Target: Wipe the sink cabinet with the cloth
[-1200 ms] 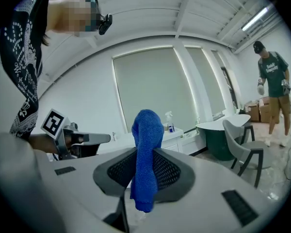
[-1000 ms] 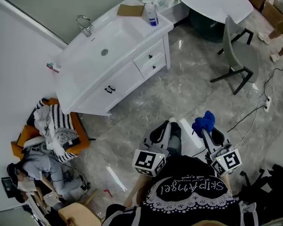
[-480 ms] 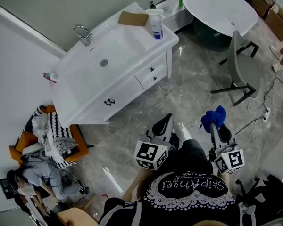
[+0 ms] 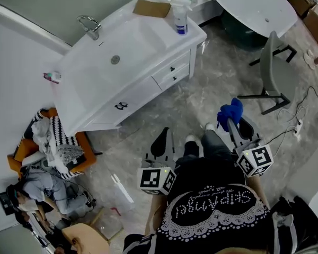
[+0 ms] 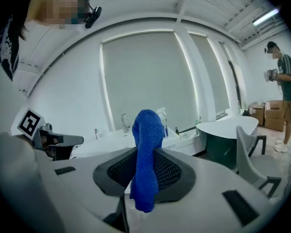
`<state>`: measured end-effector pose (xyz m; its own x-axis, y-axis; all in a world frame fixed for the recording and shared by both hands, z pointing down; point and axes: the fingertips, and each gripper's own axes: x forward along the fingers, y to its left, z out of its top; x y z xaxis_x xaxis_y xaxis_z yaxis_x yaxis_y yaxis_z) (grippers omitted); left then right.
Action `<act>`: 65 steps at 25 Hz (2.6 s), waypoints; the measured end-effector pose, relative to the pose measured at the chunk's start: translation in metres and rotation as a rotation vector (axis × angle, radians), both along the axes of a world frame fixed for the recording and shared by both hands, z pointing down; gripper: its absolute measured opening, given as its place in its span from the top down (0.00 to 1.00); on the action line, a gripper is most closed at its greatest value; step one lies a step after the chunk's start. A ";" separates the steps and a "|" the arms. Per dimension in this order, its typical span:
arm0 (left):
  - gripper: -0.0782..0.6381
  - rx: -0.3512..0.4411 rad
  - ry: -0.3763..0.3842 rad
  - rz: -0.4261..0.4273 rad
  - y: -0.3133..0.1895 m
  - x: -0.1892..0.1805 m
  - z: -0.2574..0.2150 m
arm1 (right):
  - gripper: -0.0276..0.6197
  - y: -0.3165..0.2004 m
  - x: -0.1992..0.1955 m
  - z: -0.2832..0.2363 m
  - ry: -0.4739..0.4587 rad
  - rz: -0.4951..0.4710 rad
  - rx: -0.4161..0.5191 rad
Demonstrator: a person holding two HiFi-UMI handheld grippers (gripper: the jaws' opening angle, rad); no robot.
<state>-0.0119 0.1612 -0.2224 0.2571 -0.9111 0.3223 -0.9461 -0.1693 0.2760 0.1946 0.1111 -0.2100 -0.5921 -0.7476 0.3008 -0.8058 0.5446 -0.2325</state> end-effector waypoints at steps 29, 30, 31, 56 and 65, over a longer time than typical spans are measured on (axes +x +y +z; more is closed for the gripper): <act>0.88 0.096 -0.031 -0.331 -0.093 0.027 -0.013 | 0.82 -0.144 0.006 0.012 0.007 -0.393 0.007; 0.88 0.115 -0.060 -0.323 -0.096 0.023 -0.019 | 0.82 -0.147 -0.003 0.011 -0.002 -0.399 0.007; 0.88 0.132 -0.094 -0.315 -0.100 0.017 -0.024 | 0.82 -0.150 -0.012 0.012 -0.007 -0.402 0.007; 0.88 0.359 -0.246 -0.294 -0.189 -0.104 0.321 | 0.82 -0.212 -0.240 0.337 -0.240 -0.606 0.212; 0.88 0.423 -0.286 -0.311 -0.209 -0.102 0.415 | 0.82 -0.239 -0.243 0.385 -0.373 -0.539 0.435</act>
